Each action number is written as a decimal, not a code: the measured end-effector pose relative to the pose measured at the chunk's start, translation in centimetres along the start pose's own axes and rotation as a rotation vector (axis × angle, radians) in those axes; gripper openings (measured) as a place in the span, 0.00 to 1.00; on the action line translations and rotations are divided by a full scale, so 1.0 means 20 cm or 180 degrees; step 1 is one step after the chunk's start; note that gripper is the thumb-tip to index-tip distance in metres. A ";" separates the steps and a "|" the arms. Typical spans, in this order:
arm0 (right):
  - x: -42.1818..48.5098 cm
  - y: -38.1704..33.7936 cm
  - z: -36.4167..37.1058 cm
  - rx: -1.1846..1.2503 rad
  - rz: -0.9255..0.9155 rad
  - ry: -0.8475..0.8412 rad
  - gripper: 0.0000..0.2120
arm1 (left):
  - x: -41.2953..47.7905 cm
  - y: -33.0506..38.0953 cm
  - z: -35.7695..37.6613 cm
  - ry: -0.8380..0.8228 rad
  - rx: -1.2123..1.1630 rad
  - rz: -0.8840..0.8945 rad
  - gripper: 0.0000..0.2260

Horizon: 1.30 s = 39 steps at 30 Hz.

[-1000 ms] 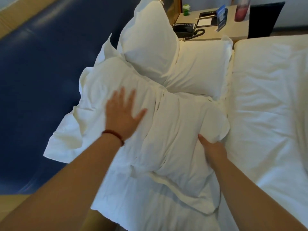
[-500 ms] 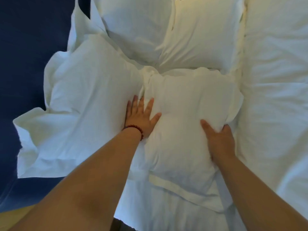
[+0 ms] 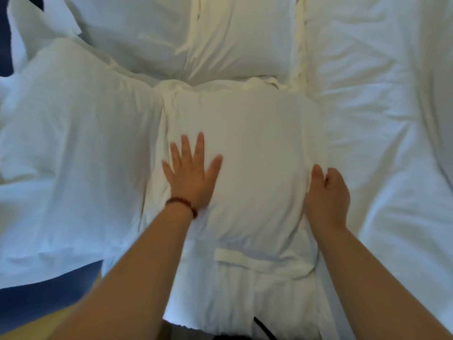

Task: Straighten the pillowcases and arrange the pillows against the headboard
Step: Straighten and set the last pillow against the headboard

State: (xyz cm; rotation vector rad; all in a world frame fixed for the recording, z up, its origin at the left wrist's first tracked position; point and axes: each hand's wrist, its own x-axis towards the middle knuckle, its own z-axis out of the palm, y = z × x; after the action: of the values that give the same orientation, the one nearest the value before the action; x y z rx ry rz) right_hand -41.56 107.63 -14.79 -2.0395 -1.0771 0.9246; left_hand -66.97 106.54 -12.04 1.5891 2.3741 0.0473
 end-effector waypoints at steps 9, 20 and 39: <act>-0.12 0.18 0.08 0.0027 0.0640 -0.1164 0.24 | 0.13 0.01 0.14 -0.0662 0.0831 -0.0161 0.33; -0.37 0.34 -0.08 -0.0085 0.0145 -0.0418 0.13 | -0.45 0.17 0.33 -0.0304 0.0033 -0.0138 0.37; -0.81 0.13 -0.06 0.1035 0.1244 -0.1731 0.08 | -0.92 -0.52 0.06 0.0394 -0.3390 -0.2709 0.37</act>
State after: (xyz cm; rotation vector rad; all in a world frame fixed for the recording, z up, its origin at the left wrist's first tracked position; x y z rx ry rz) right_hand -46.17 92.24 -11.61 -1.7918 -0.7187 1.8028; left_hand -69.54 85.48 -11.10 0.0850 2.2221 1.0230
